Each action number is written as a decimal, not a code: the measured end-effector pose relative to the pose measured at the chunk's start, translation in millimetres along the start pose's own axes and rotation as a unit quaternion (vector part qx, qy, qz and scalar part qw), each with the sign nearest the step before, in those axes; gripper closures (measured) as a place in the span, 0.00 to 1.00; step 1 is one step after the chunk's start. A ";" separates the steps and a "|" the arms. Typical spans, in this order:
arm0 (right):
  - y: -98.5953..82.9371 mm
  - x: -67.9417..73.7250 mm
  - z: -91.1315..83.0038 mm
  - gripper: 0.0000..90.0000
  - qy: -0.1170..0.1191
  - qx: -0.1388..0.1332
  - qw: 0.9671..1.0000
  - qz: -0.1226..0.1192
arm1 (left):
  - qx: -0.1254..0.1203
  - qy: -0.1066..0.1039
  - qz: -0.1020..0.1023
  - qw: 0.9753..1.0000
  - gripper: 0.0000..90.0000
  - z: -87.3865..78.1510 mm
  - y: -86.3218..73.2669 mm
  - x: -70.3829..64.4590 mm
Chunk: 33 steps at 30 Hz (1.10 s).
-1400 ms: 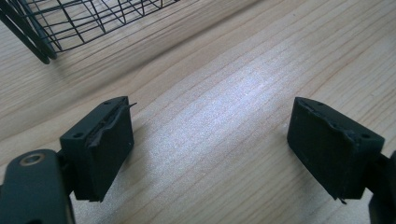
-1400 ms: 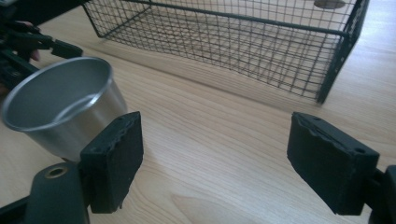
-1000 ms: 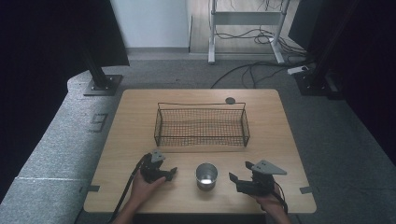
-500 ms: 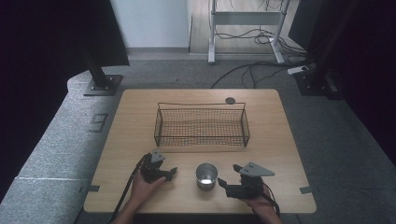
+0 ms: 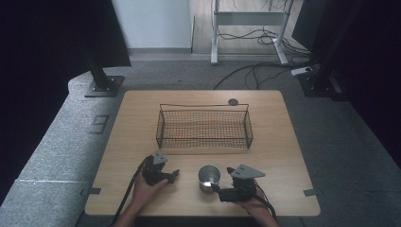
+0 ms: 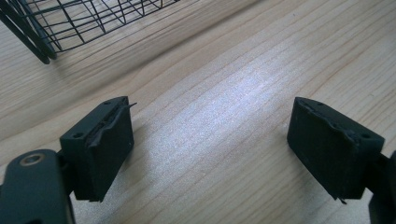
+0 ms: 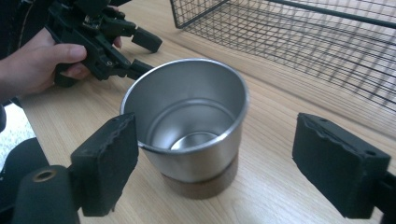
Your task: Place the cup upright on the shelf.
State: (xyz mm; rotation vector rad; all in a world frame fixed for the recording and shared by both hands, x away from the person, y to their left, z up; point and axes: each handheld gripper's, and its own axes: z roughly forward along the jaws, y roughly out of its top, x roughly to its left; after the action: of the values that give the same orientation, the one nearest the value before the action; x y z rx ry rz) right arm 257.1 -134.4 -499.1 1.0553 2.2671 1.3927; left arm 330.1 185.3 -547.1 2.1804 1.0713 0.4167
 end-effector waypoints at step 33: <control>2.5 18.0 44.7 0.16 -0.005 0.042 0.998 -0.043 | 0.000 0.000 0.000 1.000 0.16 0.0 0.0 0.0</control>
State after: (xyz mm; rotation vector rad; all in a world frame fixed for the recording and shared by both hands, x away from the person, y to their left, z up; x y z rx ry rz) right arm 271.2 -91.8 -516.7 0.9739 2.3525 1.2661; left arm 330.0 185.3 -547.1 2.1806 1.0710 0.4169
